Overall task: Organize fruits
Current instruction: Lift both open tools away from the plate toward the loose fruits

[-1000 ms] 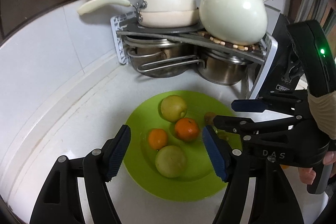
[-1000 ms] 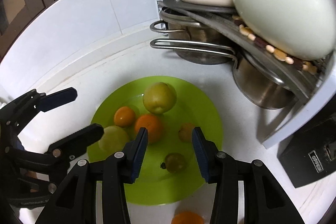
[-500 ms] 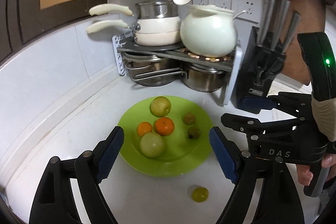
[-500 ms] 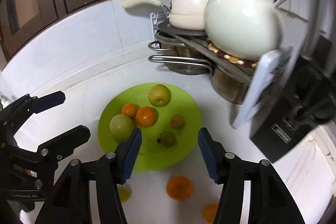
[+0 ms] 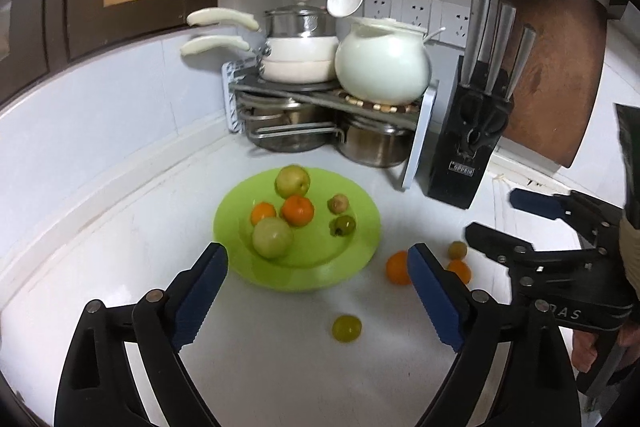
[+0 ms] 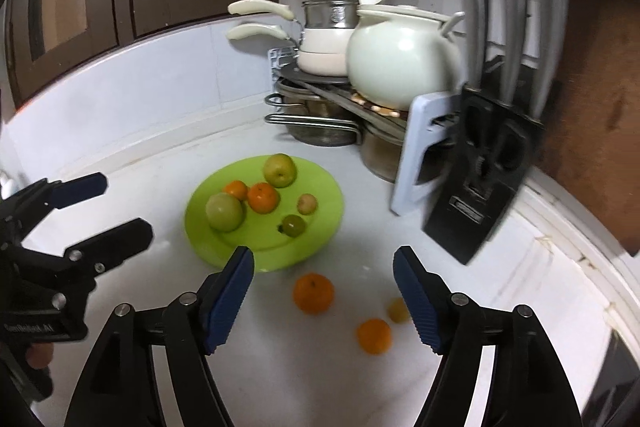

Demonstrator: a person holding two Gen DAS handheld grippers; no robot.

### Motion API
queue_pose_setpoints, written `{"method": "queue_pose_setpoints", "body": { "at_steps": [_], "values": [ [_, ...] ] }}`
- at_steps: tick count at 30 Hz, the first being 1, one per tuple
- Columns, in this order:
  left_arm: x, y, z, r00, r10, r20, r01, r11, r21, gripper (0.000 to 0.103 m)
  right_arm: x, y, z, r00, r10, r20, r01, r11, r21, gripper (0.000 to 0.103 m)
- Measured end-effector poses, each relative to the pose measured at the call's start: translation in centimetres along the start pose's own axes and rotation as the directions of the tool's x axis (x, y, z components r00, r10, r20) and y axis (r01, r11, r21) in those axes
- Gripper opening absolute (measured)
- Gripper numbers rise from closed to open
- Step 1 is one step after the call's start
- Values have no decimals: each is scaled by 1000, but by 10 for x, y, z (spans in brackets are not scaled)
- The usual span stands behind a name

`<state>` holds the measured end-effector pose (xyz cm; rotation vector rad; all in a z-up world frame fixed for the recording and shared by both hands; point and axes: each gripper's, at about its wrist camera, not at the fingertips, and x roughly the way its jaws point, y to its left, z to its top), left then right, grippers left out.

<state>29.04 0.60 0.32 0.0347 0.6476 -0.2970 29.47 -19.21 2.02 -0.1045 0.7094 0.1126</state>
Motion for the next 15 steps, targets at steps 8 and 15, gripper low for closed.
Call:
{"method": "queue_pose_setpoints", "body": {
  "at_steps": [8,15],
  "values": [
    [-5,-9,-35,999,34,-19,-34,999,12,92,-14,-4,-36,996,-88,-12,88,996,3,74],
    [-2,-21,-60,998,56,-22,-54,995,81,92,-16,-16,-62,993,-116,-27,118,990,78,74]
  ]
}}
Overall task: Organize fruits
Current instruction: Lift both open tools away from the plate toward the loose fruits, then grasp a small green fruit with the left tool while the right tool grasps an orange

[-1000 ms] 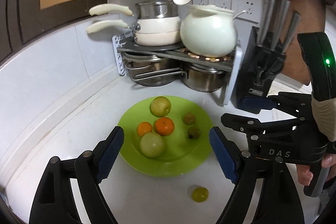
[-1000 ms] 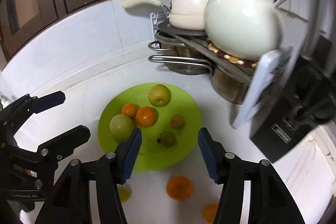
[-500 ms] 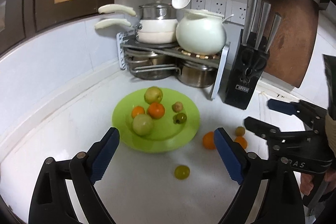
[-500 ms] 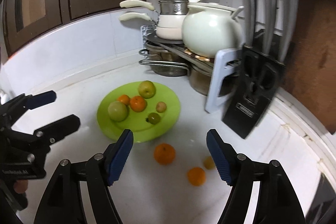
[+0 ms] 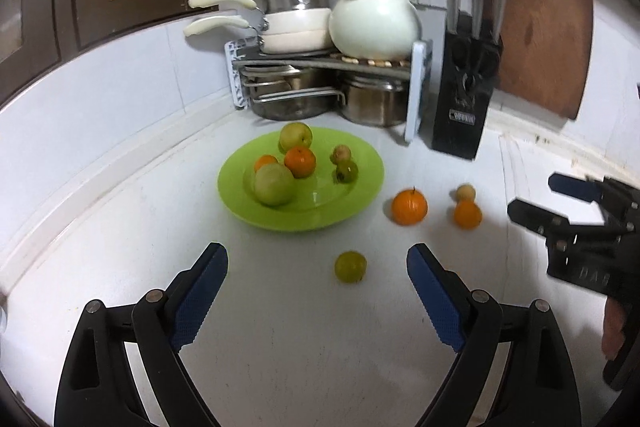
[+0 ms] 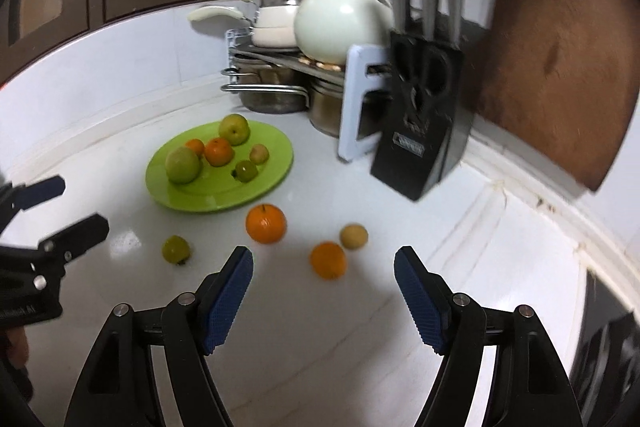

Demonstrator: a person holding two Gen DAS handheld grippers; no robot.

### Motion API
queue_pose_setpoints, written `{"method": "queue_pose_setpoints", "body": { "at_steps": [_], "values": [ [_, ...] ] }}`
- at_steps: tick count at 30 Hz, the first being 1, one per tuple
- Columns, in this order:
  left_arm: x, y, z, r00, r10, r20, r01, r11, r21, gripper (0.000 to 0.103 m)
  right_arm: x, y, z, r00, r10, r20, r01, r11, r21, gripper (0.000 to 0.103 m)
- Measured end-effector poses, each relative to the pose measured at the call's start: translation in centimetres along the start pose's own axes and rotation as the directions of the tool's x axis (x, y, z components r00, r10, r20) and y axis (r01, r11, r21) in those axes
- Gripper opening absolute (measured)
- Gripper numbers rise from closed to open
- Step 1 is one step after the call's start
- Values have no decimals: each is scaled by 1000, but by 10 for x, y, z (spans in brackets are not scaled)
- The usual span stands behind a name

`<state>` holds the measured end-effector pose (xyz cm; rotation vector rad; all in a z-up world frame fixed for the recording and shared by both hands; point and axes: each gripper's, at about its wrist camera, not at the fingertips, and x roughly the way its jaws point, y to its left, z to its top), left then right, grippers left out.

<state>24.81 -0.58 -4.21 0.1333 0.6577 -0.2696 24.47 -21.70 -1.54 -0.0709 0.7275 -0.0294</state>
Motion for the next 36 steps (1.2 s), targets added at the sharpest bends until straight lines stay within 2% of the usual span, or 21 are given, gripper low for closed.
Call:
{"method": "queue_pose_setpoints", "body": {
  "at_steps": [2,9,21,30,36],
  "values": [
    [4,-3,-5,1000,5,-5,-5,1000,14,91,4,-2,-6,1000,-17,-4,17,1000,6,74],
    [28,-7,-13,998,15,-54,-13,999,31,86,25,-7,-18,998,5,-64,-2,999,38,74],
    [67,-12,-16,988,-33,-154,35,999,12,71,63,-16,-16,989,43,-141,-34,997,67,73],
    [85,-15,-10,981,-61,-183,62,998,-2,58,86,-18,-13,983,70,-172,-60,996,68,59],
    [88,-17,-9,977,-82,-195,83,997,-1,43,96,-18,-11,979,85,-187,-73,995,68,48]
  ]
}}
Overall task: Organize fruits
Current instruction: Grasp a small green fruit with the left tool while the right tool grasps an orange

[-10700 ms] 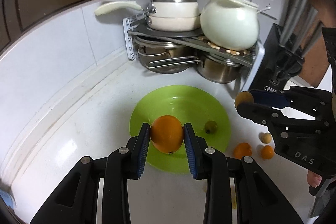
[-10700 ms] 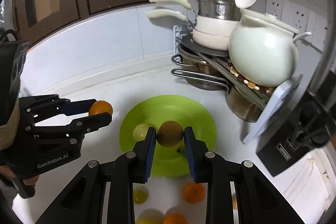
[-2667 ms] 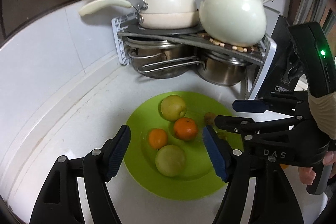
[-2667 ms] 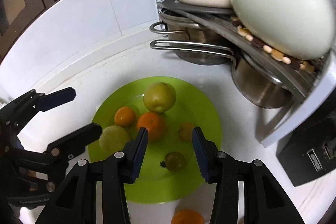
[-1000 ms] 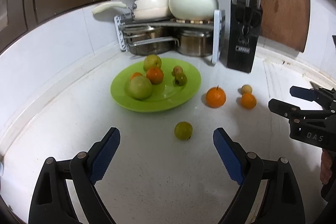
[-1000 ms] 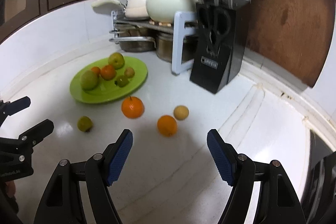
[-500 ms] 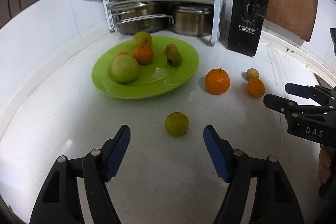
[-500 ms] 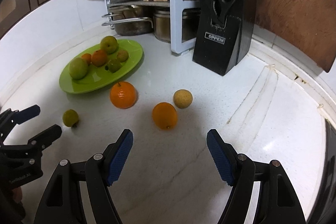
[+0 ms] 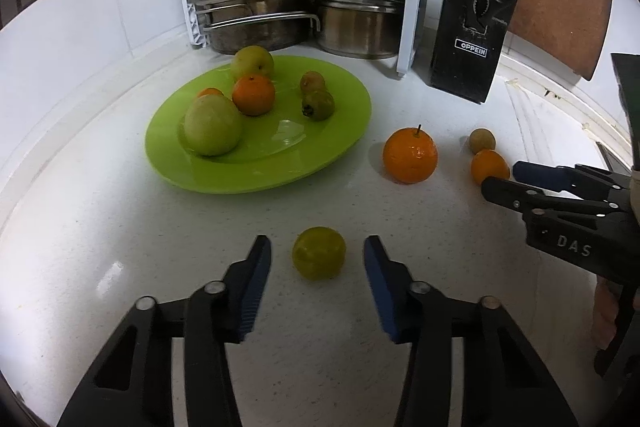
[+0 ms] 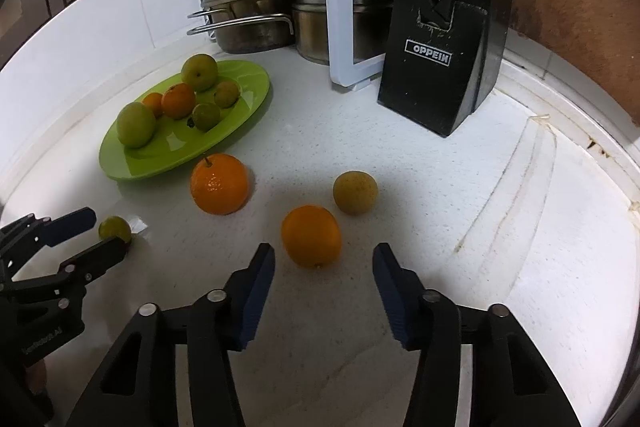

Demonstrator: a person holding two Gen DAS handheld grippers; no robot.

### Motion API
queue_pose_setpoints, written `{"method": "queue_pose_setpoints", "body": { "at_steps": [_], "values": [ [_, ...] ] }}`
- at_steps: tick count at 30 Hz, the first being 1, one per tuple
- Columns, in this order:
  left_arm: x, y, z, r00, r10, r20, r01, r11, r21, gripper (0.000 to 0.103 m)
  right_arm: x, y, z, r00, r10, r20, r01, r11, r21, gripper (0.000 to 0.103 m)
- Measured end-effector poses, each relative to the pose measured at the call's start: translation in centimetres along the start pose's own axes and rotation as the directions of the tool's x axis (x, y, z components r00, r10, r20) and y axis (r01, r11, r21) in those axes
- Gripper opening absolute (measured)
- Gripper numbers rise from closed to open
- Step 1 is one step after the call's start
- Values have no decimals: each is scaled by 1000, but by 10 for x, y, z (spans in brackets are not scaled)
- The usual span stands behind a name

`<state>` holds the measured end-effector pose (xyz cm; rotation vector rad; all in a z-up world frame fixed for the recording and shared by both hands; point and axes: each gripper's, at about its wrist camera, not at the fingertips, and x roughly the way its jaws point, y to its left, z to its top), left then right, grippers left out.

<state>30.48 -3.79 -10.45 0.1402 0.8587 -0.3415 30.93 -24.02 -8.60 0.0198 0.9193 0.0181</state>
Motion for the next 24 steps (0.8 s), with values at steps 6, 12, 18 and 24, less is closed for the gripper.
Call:
{"method": "queue_pose_setpoints", "body": {
  "at_steps": [6,12,18,24],
  "values": [
    [1,0,0,1000,-6,-5,6,1000,2,30,4,3,1,1000,2,1,-2,1000,-16,46],
    [1,0,1,1000,-6,-4,6,1000,0,28,8,5,4,1000,-5,5,5,999,-35,43],
    [0,1,1,1000,-5,-2,5,1000,0,28,9,5,4,1000,1,0,-1,999,-42,33],
    [-2,-1,1,1000,-7,6,7,1000,1,28,8,5,3,1000,-1,4,1,999,-42,33]
  ]
}}
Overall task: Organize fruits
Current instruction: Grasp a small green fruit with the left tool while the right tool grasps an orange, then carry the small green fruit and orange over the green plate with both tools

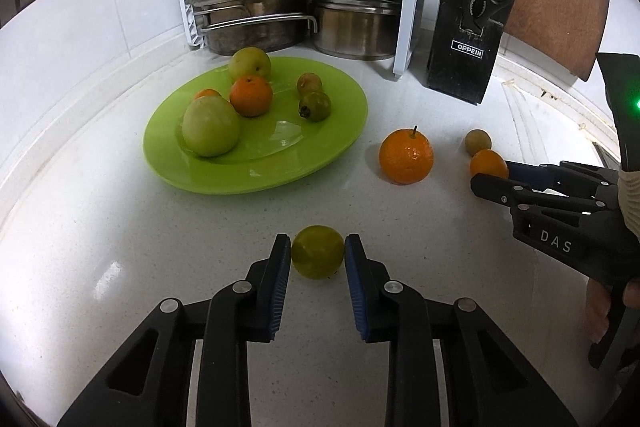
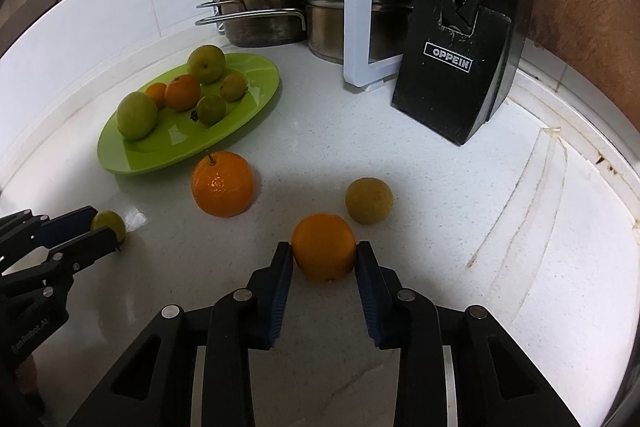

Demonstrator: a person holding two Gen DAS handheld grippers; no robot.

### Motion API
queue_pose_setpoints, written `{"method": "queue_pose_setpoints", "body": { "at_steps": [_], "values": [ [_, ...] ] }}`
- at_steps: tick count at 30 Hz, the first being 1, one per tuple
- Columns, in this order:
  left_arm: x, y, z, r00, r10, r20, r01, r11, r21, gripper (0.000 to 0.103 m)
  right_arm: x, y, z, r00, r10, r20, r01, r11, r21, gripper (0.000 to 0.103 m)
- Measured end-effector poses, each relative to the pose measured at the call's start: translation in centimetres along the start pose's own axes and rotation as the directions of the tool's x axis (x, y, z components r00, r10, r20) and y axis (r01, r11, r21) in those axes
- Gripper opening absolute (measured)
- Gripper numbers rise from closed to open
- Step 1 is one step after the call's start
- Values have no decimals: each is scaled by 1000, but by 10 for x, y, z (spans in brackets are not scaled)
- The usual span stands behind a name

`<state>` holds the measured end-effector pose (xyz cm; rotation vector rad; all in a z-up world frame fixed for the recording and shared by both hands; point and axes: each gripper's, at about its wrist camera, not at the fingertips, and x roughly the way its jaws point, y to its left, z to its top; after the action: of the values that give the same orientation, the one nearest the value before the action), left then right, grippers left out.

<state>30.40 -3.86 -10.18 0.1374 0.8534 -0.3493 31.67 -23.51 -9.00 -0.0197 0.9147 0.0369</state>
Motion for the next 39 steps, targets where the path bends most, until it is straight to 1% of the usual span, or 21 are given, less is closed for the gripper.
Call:
{"method": "queue_pose_setpoints", "body": {
  "at_steps": [11,23,34,39],
  "values": [
    [-10,-1,0,1000,-6,26,6,1000,1,28,-10,3,-3,1000,-2,10,2,1000,0,33],
    [-40,5,3,995,-1,101,2,1000,-9,28,-42,14,6,997,6,77,-4,1000,-24,33],
    [-75,15,13,978,25,206,-22,1000,-17,28,-73,35,25,985,41,167,-30,997,-65,33],
    [-86,23,20,966,55,251,-49,998,-28,28,-79,46,37,979,63,196,-47,995,-85,33]
  ]
}}
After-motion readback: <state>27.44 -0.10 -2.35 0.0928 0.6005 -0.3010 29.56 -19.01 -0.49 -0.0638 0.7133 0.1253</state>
